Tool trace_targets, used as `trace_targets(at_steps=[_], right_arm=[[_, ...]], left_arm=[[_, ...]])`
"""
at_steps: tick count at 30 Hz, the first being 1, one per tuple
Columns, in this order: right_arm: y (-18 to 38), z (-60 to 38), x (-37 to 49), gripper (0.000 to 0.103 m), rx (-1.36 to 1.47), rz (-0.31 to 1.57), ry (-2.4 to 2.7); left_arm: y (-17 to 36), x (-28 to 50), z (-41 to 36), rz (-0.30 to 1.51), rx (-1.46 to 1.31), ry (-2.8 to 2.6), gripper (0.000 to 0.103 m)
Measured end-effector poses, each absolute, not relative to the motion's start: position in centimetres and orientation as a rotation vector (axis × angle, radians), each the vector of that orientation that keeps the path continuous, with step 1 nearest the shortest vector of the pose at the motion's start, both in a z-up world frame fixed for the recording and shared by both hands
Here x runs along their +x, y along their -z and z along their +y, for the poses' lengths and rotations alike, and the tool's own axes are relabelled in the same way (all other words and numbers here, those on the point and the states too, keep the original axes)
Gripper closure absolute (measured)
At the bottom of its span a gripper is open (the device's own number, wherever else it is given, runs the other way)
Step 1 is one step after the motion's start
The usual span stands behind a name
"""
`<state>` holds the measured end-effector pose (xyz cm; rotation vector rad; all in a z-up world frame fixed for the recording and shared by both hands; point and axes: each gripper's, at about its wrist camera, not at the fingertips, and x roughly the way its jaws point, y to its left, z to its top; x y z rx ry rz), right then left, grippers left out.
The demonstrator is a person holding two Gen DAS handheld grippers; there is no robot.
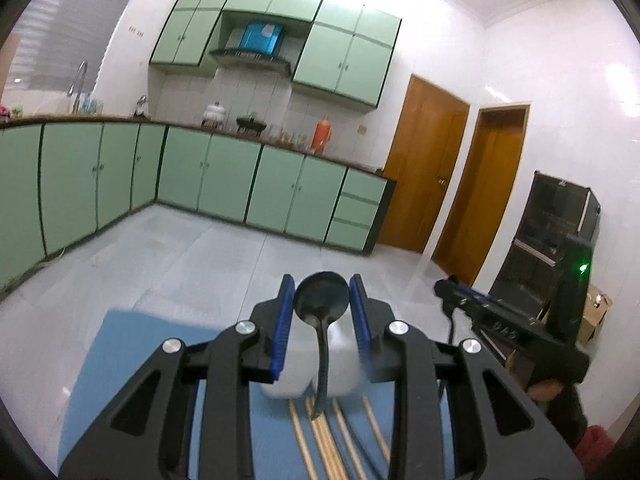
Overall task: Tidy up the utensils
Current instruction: 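Lift both spoons and lower them into the white caddy compartments, then open both tools to release the spoons and withdraw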
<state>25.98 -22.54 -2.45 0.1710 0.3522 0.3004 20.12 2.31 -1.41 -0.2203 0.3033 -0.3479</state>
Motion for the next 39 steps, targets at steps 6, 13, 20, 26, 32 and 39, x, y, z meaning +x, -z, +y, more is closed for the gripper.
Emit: trace_targets(at_steps=[6, 13, 20, 26, 32, 39], right_arm=[[1.2, -22.0, 30.9, 0.069, 0.177, 0.264, -0.272], [3.8, -20.2, 36.1, 0.069, 0.161, 0.257, -0.215], [7.5, -19.7, 36.6, 0.068, 0.150, 0.340, -0.222], [8.1, -20.8, 34.7, 0.059, 0.191, 0.366, -0.250], [7.9, -22.8, 31.5, 0.039, 0.243, 0.403, -0.223], [9.5, -23.6, 24.2, 0.006, 0.222, 0.484, -0.160]], left_arm=[[-1.2, 24.0, -0.3, 0.236, -0.170, 0.353, 0.076], [1.0, 29.4, -2.5, 0.271, -0.130, 0.315, 0.076], [5.4, 32.2, -2.4, 0.397, -0.119, 0.297, 0.076], [6.6, 31.5, -0.9, 0.421, -0.126, 0.291, 0.070], [6.0, 28.6, 0.3, 0.406, -0.112, 0.263, 0.045], [8.0, 21.8, 1.5, 0.491, -0.083, 0.231, 0.012]])
